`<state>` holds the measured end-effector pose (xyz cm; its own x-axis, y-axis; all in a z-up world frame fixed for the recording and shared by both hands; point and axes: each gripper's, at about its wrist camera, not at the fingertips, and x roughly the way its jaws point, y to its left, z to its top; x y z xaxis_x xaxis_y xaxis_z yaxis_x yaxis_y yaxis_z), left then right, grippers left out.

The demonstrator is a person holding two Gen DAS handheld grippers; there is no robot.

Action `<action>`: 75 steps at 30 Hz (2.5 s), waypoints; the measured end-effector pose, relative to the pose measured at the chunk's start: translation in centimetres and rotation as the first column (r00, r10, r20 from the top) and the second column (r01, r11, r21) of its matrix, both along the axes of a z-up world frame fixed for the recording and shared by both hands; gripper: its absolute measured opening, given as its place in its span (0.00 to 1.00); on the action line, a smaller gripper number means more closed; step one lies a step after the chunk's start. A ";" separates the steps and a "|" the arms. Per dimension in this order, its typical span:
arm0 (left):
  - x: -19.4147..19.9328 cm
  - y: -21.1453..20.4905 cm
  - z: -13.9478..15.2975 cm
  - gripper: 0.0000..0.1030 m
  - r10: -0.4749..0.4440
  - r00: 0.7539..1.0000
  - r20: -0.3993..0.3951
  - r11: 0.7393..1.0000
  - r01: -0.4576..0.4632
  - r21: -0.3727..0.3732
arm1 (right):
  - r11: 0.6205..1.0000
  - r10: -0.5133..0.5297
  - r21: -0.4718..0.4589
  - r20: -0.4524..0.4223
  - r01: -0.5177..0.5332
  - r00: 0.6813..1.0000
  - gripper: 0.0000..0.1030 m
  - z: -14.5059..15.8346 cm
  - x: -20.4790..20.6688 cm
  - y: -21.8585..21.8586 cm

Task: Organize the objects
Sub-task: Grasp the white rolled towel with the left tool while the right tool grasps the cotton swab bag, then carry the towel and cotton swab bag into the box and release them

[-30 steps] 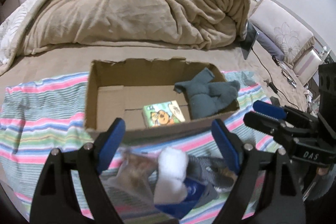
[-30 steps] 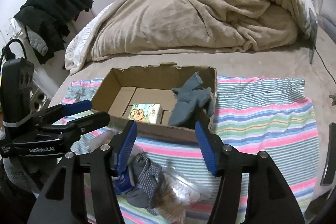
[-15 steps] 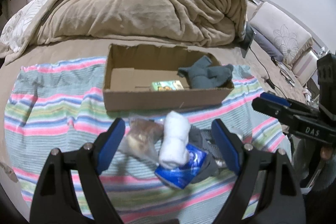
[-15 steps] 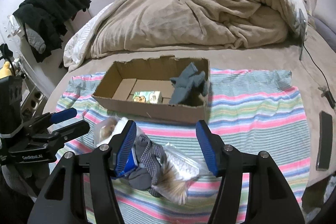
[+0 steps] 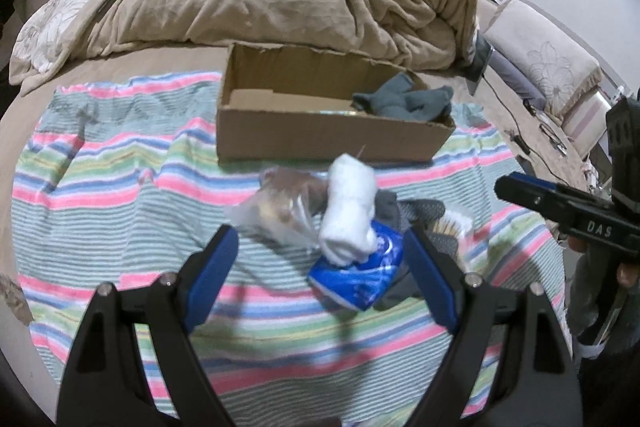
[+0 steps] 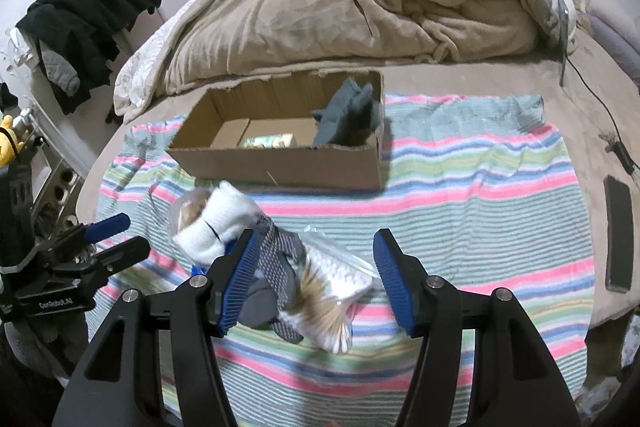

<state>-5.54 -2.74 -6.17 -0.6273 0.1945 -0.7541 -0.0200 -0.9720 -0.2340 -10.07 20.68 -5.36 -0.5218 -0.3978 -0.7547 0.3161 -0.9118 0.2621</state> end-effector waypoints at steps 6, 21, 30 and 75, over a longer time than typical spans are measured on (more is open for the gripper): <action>0.2 0.3 -1.0 0.83 -0.012 1.000 0.017 1.000 0.012 0.015 | 1.000 -0.009 0.000 0.038 0.009 0.999 0.60 -1.7 0.3 0.5; -0.4 0.6 -2.3 0.83 -0.039 0.999 0.019 0.999 0.039 -0.007 | 0.999 -0.029 0.032 0.124 0.026 0.992 0.60 -5.8 -0.4 0.6; -1.7 3.2 -2.0 0.75 -0.129 0.991 -0.022 0.991 0.128 -0.037 | 1.000 -0.001 -0.001 0.170 0.001 0.985 0.60 -7.6 -0.9 -0.3; -2.5 0.3 2.3 0.39 -0.059 0.993 -0.098 0.996 0.064 0.055 | 0.993 0.040 -0.111 -0.038 -0.044 0.998 0.34 1.8 -0.2 1.1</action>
